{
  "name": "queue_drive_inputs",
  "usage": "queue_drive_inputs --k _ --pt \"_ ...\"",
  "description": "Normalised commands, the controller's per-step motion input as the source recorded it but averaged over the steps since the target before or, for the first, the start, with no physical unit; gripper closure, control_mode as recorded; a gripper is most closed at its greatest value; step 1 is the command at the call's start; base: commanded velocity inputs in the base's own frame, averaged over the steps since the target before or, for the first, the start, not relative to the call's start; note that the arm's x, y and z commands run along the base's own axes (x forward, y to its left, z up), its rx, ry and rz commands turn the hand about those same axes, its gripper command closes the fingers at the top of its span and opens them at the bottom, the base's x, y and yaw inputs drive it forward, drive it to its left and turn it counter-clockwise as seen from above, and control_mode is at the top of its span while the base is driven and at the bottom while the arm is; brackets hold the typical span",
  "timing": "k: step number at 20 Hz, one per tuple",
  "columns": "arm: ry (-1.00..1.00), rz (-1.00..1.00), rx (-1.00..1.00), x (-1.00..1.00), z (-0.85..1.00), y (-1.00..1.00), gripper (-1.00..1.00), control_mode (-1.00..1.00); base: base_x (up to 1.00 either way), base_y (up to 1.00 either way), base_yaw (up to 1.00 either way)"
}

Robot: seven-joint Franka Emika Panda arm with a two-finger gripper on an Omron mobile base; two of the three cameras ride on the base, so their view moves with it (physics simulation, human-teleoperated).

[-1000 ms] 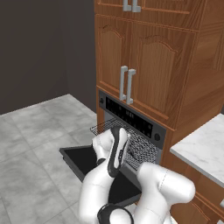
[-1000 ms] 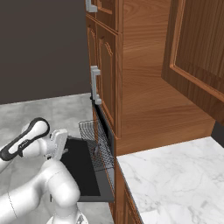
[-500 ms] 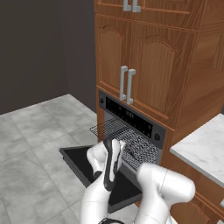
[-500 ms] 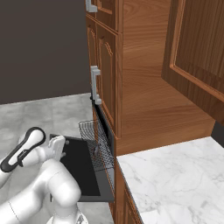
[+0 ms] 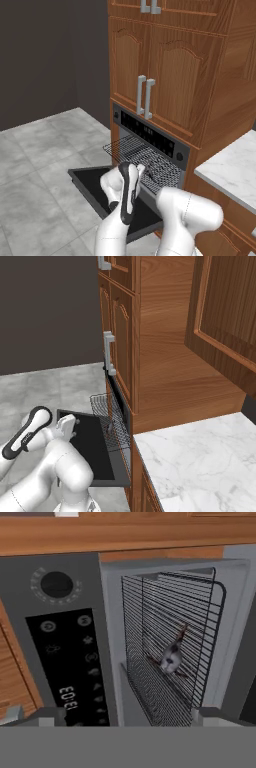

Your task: Place the fish on the top rack of the oven, and slide the tray back inside. Close the oven door.

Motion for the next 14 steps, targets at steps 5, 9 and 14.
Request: queue_drive_inputs --k 5,9,14 --pt "0.0 -0.09 0.0 0.22 -0.25 0.22 -1.0 -1.0 0.0 0.0 0.0" --pt "0.0 -0.11 0.0 0.31 -0.2 0.24 -1.0 -1.0 0.0 0.0 0.0" --pt "-0.01 -0.13 0.0 0.43 -0.2 0.2 -1.0 -1.0 0.0 0.0 0.0"
